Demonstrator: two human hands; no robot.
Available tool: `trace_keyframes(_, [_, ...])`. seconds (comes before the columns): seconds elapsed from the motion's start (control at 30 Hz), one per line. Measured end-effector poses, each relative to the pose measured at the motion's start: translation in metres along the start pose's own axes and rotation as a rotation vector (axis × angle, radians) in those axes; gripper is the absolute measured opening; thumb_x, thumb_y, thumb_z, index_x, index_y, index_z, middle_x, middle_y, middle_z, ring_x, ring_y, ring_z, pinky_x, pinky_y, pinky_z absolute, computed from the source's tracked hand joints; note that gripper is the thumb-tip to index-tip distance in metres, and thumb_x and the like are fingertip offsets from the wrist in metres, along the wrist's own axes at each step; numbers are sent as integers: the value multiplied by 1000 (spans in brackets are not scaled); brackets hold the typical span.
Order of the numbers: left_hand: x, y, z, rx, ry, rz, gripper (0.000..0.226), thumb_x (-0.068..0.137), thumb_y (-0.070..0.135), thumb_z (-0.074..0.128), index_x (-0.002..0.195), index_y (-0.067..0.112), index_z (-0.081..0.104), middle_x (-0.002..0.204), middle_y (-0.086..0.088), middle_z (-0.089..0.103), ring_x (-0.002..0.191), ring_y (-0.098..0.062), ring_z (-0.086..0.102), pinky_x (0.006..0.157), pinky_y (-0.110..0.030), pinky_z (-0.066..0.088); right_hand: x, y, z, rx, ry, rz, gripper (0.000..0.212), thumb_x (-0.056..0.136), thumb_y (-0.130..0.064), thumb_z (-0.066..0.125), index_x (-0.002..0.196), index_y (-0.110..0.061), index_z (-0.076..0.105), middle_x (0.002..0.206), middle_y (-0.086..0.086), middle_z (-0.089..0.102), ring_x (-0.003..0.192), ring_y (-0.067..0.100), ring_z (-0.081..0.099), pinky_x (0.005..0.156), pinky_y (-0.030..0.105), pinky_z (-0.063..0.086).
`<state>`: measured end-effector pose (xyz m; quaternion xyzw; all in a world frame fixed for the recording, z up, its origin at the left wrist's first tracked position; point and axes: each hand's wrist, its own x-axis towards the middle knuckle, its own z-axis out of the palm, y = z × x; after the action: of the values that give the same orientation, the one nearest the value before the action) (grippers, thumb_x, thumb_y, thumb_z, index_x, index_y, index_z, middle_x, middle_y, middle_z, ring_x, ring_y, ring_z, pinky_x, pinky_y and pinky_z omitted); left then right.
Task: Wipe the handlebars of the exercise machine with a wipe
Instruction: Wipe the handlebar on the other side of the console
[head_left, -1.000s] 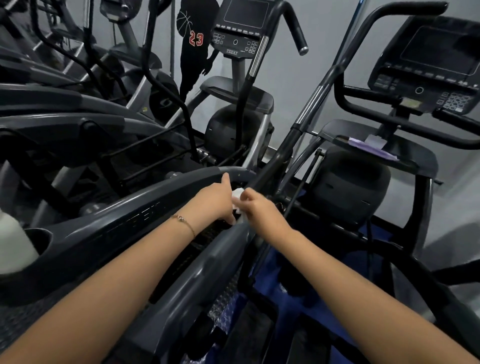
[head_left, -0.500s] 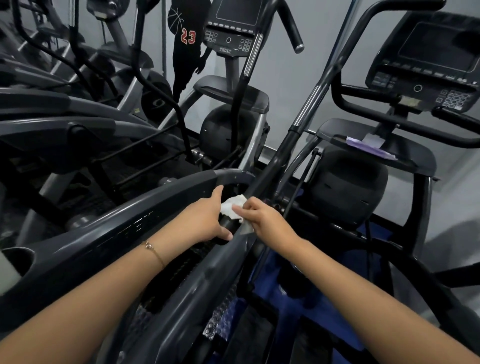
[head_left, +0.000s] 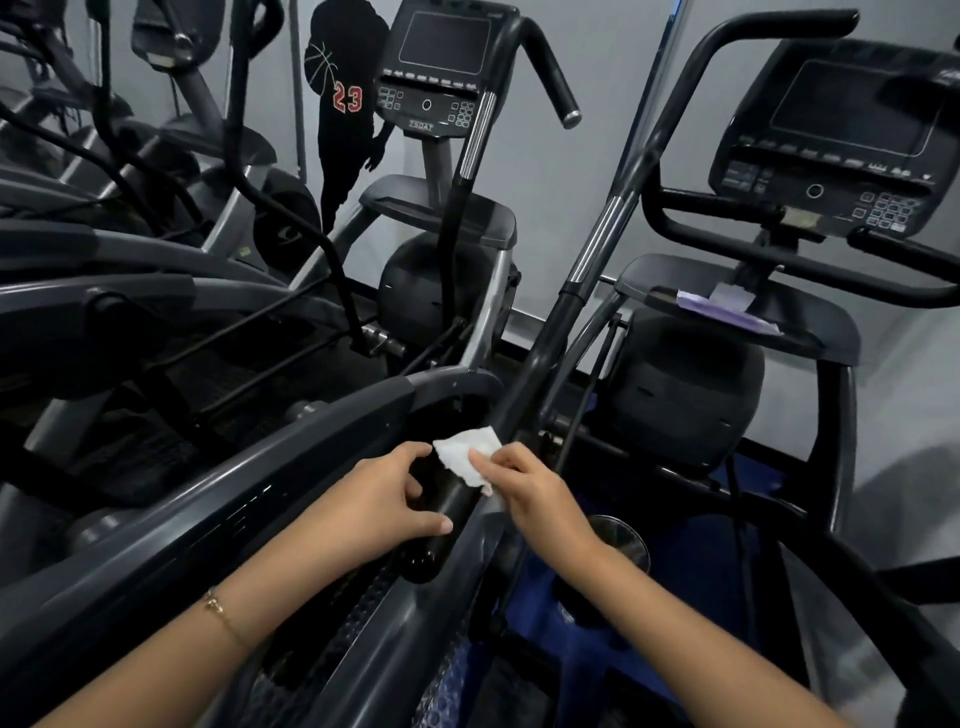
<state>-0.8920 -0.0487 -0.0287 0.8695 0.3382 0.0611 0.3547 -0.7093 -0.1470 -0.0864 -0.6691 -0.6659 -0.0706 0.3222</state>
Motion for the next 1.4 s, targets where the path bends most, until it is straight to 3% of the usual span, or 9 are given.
trace_keyframes(0.37, [37,3,9,-45,-15,10,71,73,43,75,135,36,42,97,18,53,82,0,59,71,-14,47,94,96,-23,27,-46,460,33,97,-22,38,120,-11,59,81,-19,38,85,10,39,63,10,32])
trace_keyframes(0.6, [39,1,10,-38,-17,28,77,70,45,76,136,42,36,96,17,54,84,-3,61,80,-22,52,62,92,-15,-233,-27,11,40,89,-11,33,116,-8,63,87,6,52,73,18,50,66,22,43])
trace_keyframes(0.73, [37,5,7,-2,-35,53,80,74,45,73,139,44,26,99,18,53,87,-1,58,81,-19,50,105,127,-36,-465,-230,-27,38,80,4,56,116,-6,61,93,12,52,82,29,56,67,36,52])
trace_keyframes(0.93, [32,6,4,-15,-50,66,82,75,51,69,139,49,17,102,21,50,92,1,55,81,-16,46,190,143,-86,-967,-300,82,30,88,3,50,117,-4,57,119,11,42,105,27,44,75,36,47])
trace_keyframes(1.1, [30,9,2,-12,-59,68,83,78,49,67,141,48,13,102,20,49,91,1,54,81,-14,45,161,131,-56,-719,-281,210,26,92,-2,46,117,-3,55,120,15,44,108,31,44,85,39,40])
trace_keyframes(1.17, [30,9,1,-1,-71,67,84,78,49,67,140,48,12,103,20,49,90,2,54,82,-15,45,124,121,-33,-510,-331,102,20,97,-13,42,106,-16,59,111,12,46,106,26,43,89,40,36])
trace_keyframes(1.27, [31,11,0,39,-88,69,84,78,51,66,140,48,10,104,20,49,92,2,52,84,-16,45,104,124,-32,-562,-320,-53,21,95,-39,41,83,-25,49,93,0,47,88,18,47,87,40,40])
trace_keyframes(1.33, [34,9,-1,38,-125,62,84,76,51,68,139,48,13,102,20,50,92,1,54,86,-17,47,115,136,-44,-536,-357,-23,14,96,-27,45,101,-18,54,97,4,48,93,21,48,83,41,44])
trace_keyframes(1.4, [39,10,-6,35,-158,47,82,72,51,71,137,47,21,98,18,54,89,1,58,86,-18,48,135,143,-59,-685,-431,-92,40,90,-3,49,129,-11,47,111,10,46,102,27,45,77,41,47])
